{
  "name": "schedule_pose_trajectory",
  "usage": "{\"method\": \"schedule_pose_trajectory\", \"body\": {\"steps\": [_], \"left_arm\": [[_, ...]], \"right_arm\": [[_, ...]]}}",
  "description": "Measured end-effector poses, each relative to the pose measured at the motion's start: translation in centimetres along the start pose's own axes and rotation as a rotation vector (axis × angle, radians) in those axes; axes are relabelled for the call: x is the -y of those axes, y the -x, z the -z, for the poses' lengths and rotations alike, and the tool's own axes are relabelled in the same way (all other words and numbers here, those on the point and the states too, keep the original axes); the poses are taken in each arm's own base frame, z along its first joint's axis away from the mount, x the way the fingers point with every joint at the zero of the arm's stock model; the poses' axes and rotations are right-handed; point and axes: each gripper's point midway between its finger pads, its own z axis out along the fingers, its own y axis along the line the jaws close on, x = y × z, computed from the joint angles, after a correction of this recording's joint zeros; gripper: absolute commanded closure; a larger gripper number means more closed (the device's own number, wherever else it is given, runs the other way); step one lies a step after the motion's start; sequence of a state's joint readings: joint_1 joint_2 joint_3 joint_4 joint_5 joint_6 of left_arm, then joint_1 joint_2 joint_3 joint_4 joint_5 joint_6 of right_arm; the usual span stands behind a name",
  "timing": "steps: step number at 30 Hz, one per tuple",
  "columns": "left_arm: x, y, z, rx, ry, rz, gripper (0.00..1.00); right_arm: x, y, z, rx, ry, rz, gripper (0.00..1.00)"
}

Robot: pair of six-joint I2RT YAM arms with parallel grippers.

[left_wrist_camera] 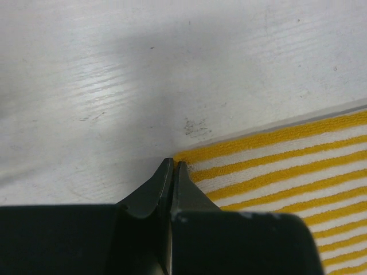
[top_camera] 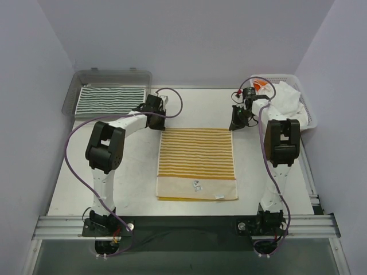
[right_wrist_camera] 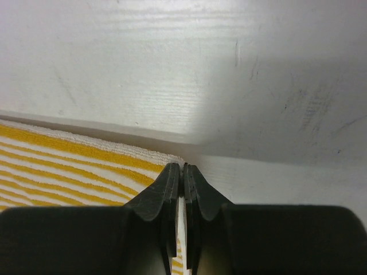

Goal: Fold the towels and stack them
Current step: Fold the towel

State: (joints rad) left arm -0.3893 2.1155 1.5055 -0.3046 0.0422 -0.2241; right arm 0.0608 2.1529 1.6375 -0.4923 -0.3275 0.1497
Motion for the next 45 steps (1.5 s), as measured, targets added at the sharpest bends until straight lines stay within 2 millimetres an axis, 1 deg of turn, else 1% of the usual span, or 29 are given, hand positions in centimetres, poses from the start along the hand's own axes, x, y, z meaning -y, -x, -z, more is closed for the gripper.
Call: {"method": "schedule_pose_trajectory", "body": {"steps": [2, 5, 10, 12, 13, 15, 18, 20, 21, 24, 27, 29, 32, 34, 37, 41, 45], "left_arm": [[-0.5, 0.6, 0.2, 0.005, 0.006, 0.009, 1.00], [-0.8, 2.6, 0.8, 0.041, 0.008, 0.021, 1.00], [-0.9, 7.8, 2.0, 0.149, 0.002, 0.029, 1.00], [-0.8, 9.3, 2.5, 0.183, -0.001, 0.029, 1.00], [-0.8, 9.9, 2.7, 0.195, -0.003, 0.030, 1.00], [-0.8, 10.1, 2.8, 0.202, -0.003, 0.030, 1.00], [-0.9, 9.6, 2.7, 0.193, -0.002, 0.031, 1.00], [-1.0, 8.6, 2.9, 0.180, -0.003, 0.033, 1.00], [-1.0, 7.8, 3.0, 0.169, -0.006, 0.036, 1.00], [-0.9, 6.0, 4.0, 0.147, -0.019, 0.045, 1.00], [-0.8, 5.2, 5.5, 0.147, -0.028, 0.058, 1.00], [-0.6, 4.9, 6.6, 0.154, -0.038, 0.065, 1.00], [-0.3, 4.2, 8.4, 0.169, -0.056, 0.077, 1.00], [-0.1, 3.6, 9.5, 0.175, -0.066, 0.086, 1.00], [0.2, 2.4, 10.9, 0.170, -0.085, 0.103, 1.00], [0.5, -0.1, 12.1, 0.144, -0.100, 0.128, 1.00], [1.0, -3.0, 13.1, 0.110, -0.107, 0.141, 1.00]], "right_arm": [[-0.3, 1.1, 0.4, 0.028, 0.005, 0.002, 1.00], [-0.9, 2.8, 1.2, 0.077, 0.013, 0.007, 1.00], [-1.7, 5.9, 2.6, 0.167, 0.018, 0.004, 1.00], [-1.9, 6.8, 3.0, 0.198, 0.017, -0.001, 1.00], [-1.9, 7.2, 3.1, 0.210, 0.016, -0.004, 1.00], [-2.0, 7.7, 3.3, 0.228, 0.016, -0.010, 1.00], [-2.1, 7.9, 3.7, 0.240, 0.017, -0.019, 1.00], [-2.3, 7.8, 4.2, 0.252, 0.021, -0.024, 1.00], [-2.4, 7.5, 4.6, 0.256, 0.022, -0.026, 1.00], [-2.9, 6.1, 6.3, 0.264, 0.031, -0.029, 1.00], [-3.8, 4.8, 8.3, 0.286, 0.043, -0.026, 1.00], [-4.2, 3.7, 9.4, 0.298, 0.048, -0.027, 1.00], [-4.4, 1.9, 10.6, 0.304, 0.054, -0.044, 1.00], [-4.4, 0.6, 10.9, 0.301, 0.057, -0.063, 1.00], [-4.2, -1.8, 10.7, 0.279, 0.056, -0.092, 1.00], [-4.4, -5.0, 10.5, 0.243, 0.052, -0.126, 1.00], [-4.2, -7.2, 10.9, 0.236, 0.047, -0.155, 1.00]]}}
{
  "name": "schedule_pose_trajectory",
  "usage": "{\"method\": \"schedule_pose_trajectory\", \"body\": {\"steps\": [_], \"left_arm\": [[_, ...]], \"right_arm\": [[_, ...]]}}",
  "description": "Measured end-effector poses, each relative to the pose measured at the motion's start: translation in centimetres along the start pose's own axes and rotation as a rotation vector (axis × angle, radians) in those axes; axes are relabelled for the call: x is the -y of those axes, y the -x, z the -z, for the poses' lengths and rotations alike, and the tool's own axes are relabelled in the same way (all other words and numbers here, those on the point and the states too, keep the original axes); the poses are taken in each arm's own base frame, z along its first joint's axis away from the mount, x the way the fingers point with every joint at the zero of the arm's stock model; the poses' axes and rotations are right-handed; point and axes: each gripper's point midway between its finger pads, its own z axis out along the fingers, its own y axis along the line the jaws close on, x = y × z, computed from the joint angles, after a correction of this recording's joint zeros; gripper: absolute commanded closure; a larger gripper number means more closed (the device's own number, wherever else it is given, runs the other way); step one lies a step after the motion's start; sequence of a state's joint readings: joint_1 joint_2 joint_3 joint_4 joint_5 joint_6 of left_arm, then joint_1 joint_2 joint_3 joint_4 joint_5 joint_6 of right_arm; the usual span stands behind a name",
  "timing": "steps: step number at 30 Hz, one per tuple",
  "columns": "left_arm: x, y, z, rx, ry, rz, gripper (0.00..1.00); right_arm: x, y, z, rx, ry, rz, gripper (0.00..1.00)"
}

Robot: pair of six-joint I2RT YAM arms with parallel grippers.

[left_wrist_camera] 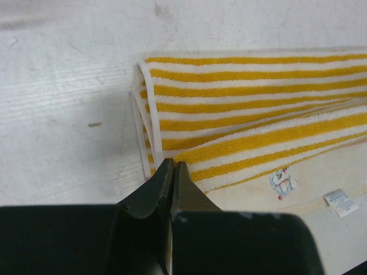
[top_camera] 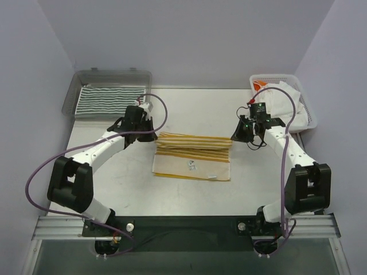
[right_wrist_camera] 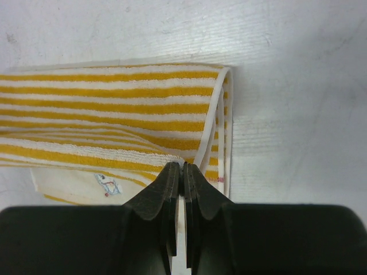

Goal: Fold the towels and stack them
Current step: Fold the towel

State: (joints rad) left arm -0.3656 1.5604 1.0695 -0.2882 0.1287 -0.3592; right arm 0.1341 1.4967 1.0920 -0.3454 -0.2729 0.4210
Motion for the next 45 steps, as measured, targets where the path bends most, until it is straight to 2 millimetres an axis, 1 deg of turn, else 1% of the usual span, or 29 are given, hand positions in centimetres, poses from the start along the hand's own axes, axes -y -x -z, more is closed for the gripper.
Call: {"method": "schedule_pose_trajectory", "body": {"steps": [4, 8, 10, 12, 16, 22, 24, 26, 30, 37, 41, 45], "left_arm": [[0.6, -1.8, 1.6, -0.005, -0.016, 0.012, 1.00], [1.2, -2.1, 3.3, 0.025, -0.036, 0.023, 1.00], [1.4, -2.4, 3.8, 0.031, -0.041, 0.023, 1.00], [1.4, -2.8, 3.7, 0.024, -0.040, 0.023, 1.00], [0.8, -4.9, 3.0, -0.019, -0.018, 0.026, 1.00], [-1.1, -8.4, 1.2, -0.115, 0.042, 0.051, 1.00], [-1.5, -9.4, 0.7, -0.143, 0.054, 0.063, 1.00], [-1.6, -10.0, 0.3, -0.163, 0.062, 0.071, 1.00], [-1.6, -10.7, -0.1, -0.182, 0.070, 0.073, 1.00], [-1.7, -10.9, -0.1, -0.180, 0.078, 0.071, 1.00], [-1.7, -10.3, 0.2, -0.159, 0.085, 0.066, 1.00], [-1.3, -9.0, 0.7, -0.129, 0.084, 0.057, 1.00]], "right_arm": [[0.2, -0.6, 1.1, 0.025, -0.005, -0.018, 1.00], [0.1, -0.6, 2.0, 0.052, 0.008, -0.025, 1.00], [0.2, -1.1, 2.2, 0.056, 0.010, -0.037, 1.00], [0.5, -2.0, 2.2, 0.048, 0.008, -0.053, 1.00], [1.3, -4.9, 1.7, 0.002, -0.006, -0.083, 1.00], [2.6, -10.1, -0.1, -0.111, -0.034, -0.114, 1.00], [3.2, -11.4, -0.8, -0.142, -0.048, -0.134, 1.00], [3.6, -12.2, -1.4, -0.166, -0.062, -0.145, 1.00], [3.9, -12.4, -2.2, -0.179, -0.070, -0.150, 1.00], [3.8, -12.2, -2.3, -0.172, -0.066, -0.149, 1.00], [3.5, -11.8, -1.8, -0.151, -0.054, -0.145, 1.00], [2.8, -10.7, -0.8, -0.113, -0.033, -0.139, 1.00]]}}
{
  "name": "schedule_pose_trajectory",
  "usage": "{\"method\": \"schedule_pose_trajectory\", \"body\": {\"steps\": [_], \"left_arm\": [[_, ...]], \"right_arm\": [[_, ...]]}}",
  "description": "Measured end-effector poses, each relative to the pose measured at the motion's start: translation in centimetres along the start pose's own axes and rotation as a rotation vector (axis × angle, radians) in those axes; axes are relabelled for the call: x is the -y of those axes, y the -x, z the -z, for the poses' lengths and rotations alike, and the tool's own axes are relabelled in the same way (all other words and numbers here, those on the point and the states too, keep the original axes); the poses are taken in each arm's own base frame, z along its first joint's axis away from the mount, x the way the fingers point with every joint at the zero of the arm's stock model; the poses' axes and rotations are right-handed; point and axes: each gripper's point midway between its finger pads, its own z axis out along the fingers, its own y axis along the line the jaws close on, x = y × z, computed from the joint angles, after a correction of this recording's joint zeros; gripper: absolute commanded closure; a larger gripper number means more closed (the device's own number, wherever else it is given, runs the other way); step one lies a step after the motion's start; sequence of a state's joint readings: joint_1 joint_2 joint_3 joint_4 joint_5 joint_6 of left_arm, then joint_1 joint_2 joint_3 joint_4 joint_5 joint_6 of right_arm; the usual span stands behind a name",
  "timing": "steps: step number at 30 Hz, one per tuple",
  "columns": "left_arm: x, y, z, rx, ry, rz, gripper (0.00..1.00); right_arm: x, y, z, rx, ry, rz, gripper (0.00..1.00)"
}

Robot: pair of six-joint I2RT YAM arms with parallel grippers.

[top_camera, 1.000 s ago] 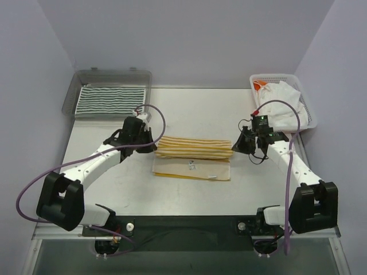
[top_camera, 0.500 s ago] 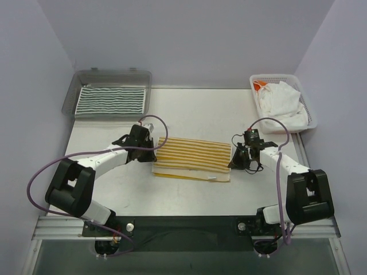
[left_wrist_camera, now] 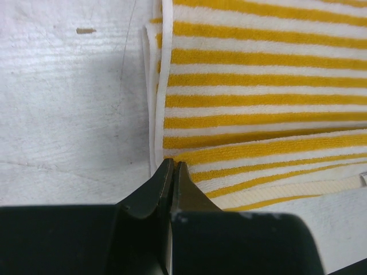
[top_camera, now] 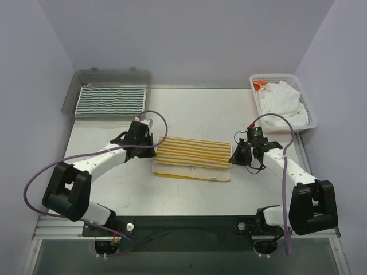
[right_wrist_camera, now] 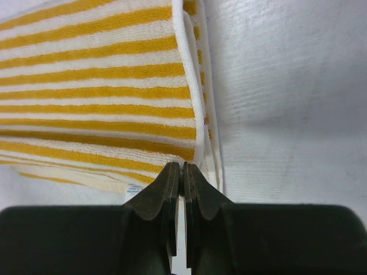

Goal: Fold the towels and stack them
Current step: Fold the towel

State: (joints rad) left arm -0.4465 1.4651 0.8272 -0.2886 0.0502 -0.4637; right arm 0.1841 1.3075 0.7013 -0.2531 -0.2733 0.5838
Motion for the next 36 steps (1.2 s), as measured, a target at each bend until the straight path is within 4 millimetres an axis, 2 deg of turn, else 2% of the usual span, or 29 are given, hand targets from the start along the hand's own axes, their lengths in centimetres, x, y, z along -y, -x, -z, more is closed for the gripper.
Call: {"method": "schedule_pose_trajectory", "body": {"steps": [6, 13, 15, 19, 22, 25, 27, 28, 29, 31, 32, 33, 36], "left_arm": [[0.8, 2.1, 1.3, 0.056, -0.012, -0.011, 1.00], [1.0, 2.4, 2.1, 0.071, -0.019, -0.008, 1.00], [0.8, 1.8, 1.9, 0.062, -0.018, -0.002, 1.00], [0.2, -0.5, 1.3, 0.004, -0.009, 0.013, 1.00], [0.1, -2.0, 0.8, -0.034, -0.004, 0.019, 0.99], [0.1, -2.7, 0.6, -0.053, -0.003, 0.021, 0.97], [0.2, -3.1, 0.5, -0.061, -0.003, 0.024, 0.83], [0.2, -3.2, 0.5, -0.064, -0.002, 0.025, 0.71], [0.1, -3.4, 0.5, -0.066, -0.002, 0.024, 0.51], [0.0, -3.6, 0.9, -0.068, 0.002, 0.025, 0.36], [-0.1, -3.6, 1.2, -0.064, 0.002, 0.028, 0.23], [-0.1, -3.6, 1.7, -0.059, 0.001, 0.027, 0.20], [0.7, -2.8, 3.9, -0.007, -0.028, 0.032, 0.20]], "right_arm": [[-0.9, 1.0, 1.7, 0.052, 0.029, 0.010, 1.00], [-0.9, 0.8, 2.1, 0.047, 0.026, 0.000, 1.00], [-0.9, 0.7, 2.1, 0.044, 0.024, -0.008, 1.00], [-0.6, 0.4, 1.9, 0.032, 0.015, -0.015, 1.00], [0.3, -0.6, 0.9, -0.011, -0.017, -0.024, 1.00], [1.2, -1.6, 0.0, -0.055, -0.047, -0.033, 0.99], [1.5, -2.1, -0.2, -0.073, -0.058, -0.037, 0.88], [1.5, -2.2, -0.3, -0.075, -0.060, -0.037, 0.73], [1.5, -2.2, -0.2, -0.074, -0.059, -0.039, 0.68], [1.6, -2.2, 0.1, -0.070, -0.064, -0.033, 0.59], [1.7, -2.3, 0.3, -0.068, -0.067, -0.032, 0.57], [1.7, -2.3, 0.7, -0.061, -0.069, -0.028, 0.56], [1.2, -2.0, 2.4, -0.021, -0.049, -0.010, 0.50]]}}
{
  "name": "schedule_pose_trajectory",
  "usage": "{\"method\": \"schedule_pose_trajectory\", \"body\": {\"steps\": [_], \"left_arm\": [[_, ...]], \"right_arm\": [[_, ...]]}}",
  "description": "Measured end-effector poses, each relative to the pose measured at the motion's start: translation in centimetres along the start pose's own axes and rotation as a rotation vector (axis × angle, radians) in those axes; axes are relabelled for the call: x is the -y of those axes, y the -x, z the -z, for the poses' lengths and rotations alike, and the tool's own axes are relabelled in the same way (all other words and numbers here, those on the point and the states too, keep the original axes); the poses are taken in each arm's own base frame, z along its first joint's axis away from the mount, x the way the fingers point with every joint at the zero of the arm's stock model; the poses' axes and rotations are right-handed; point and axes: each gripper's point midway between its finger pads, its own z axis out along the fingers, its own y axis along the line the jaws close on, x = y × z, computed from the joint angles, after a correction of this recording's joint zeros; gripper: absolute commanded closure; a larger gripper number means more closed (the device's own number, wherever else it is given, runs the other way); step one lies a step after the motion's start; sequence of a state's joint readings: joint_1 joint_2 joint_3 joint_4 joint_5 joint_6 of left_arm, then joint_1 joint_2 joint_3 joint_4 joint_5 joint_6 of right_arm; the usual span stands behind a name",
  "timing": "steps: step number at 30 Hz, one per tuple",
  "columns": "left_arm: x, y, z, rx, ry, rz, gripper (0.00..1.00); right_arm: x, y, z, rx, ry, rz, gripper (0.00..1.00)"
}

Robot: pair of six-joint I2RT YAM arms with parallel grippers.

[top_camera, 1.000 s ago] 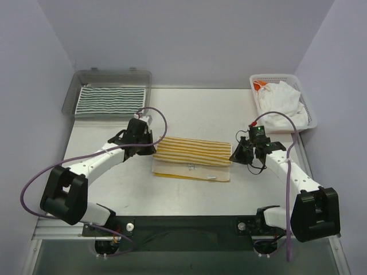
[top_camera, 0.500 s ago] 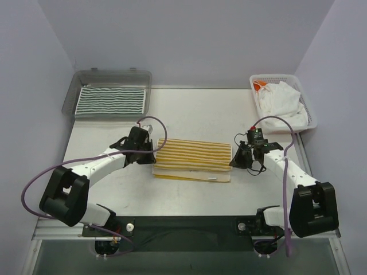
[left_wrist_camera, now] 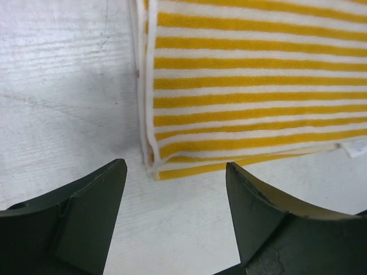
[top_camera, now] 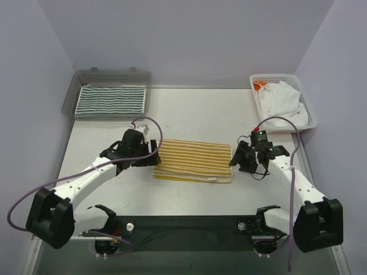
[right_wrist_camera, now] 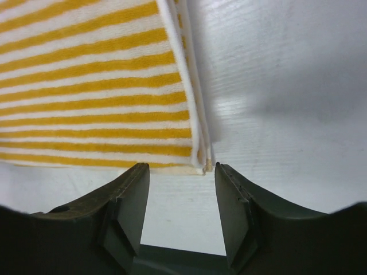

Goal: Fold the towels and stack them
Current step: Fold the towel

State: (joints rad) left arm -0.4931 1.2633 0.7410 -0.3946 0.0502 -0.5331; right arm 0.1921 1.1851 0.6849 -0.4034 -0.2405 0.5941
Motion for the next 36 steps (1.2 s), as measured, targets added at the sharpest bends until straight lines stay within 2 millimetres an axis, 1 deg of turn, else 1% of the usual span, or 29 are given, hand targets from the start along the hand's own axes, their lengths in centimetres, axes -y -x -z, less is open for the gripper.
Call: {"method": "schedule_pose_trajectory", "body": {"steps": [2, 3, 4, 6, 7, 9, 11, 12, 14, 16, 19, 22, 23, 25, 28, 31, 34, 35, 36], "left_arm": [[1.1, 1.0, 1.9, 0.066, -0.042, -0.008, 0.20], [1.7, 1.5, 2.7, 0.095, -0.061, -0.011, 0.22], [2.3, 1.9, 3.4, 0.119, -0.080, -0.013, 0.24], [3.8, 3.0, 4.4, 0.156, -0.116, -0.012, 0.29], [4.3, 3.3, 4.5, 0.158, -0.126, -0.017, 0.30], [5.4, 3.9, 4.2, 0.155, -0.137, -0.026, 0.32], [6.2, 4.0, 3.2, 0.136, -0.135, -0.032, 0.34], [6.4, 3.9, 2.5, 0.123, -0.130, -0.035, 0.35], [6.4, 2.9, 0.6, 0.077, -0.110, -0.040, 0.40], [6.2, 1.3, -1.1, 0.018, -0.082, -0.042, 0.42], [5.2, -1.9, -3.1, -0.059, -0.037, -0.034, 0.48], [3.5, -5.6, -3.9, -0.127, 0.006, -0.006, 0.52], [3.4, -5.9, -4.0, -0.125, 0.003, 0.011, 0.53], [3.5, -5.9, -3.9, -0.108, -0.005, 0.044, 0.54], [3.2, -6.1, -3.6, -0.081, -0.013, 0.087, 0.55], [2.9, -6.6, -2.8, -0.072, -0.023, 0.117, 0.54], [2.7, -6.9, -1.6, -0.057, -0.033, 0.134, 0.48], [2.8, -6.7, -1.0, -0.048, -0.039, 0.139, 0.39], [2.9, -6.5, -0.5, -0.034, -0.048, 0.142, 0.36]], "right_arm": [[-0.9, 0.7, 1.6, 0.044, 0.035, 0.023, 0.53], [-1.5, 1.1, 2.3, 0.064, 0.054, 0.034, 0.54], [-2.3, 1.6, 2.9, 0.084, 0.073, 0.045, 0.60], [-3.7, 2.4, 3.8, 0.108, 0.104, 0.068, 0.65], [-4.4, 2.7, 4.0, 0.113, 0.116, 0.073, 0.67], [-5.3, 2.8, 3.6, 0.101, 0.125, 0.081, 0.69], [-5.6, 2.4, 2.6, 0.074, 0.117, 0.077, 0.70], [-5.6, 2.2, 2.0, 0.063, 0.114, 0.073, 0.73], [-5.3, 1.5, 0.7, 0.042, 0.107, 0.056, 0.76], [-4.4, 0.3, -0.5, 0.002, 0.084, 0.035, 0.76], [-2.9, -1.7, -2.0, -0.060, 0.050, 0.010, 0.78], [-1.3, -3.7, -3.0, -0.114, 0.016, -0.009, 0.81], [-0.8, -4.2, -3.3, -0.130, 0.005, -0.017, 0.81], [-0.3, -4.9, -3.6, -0.153, 0.003, -0.042, 0.81], [-0.1, -4.5, -3.7, -0.155, 0.027, -0.094, 0.81], [0.3, -4.0, -3.6, -0.149, 0.041, -0.133, 0.79], [0.2, -3.8, -3.3, -0.132, 0.051, -0.126, 0.77], [0.1, -3.7, -3.1, -0.124, 0.055, -0.115, 0.77], [-0.1, -3.7, -2.8, -0.117, 0.058, -0.098, 0.77]]}}
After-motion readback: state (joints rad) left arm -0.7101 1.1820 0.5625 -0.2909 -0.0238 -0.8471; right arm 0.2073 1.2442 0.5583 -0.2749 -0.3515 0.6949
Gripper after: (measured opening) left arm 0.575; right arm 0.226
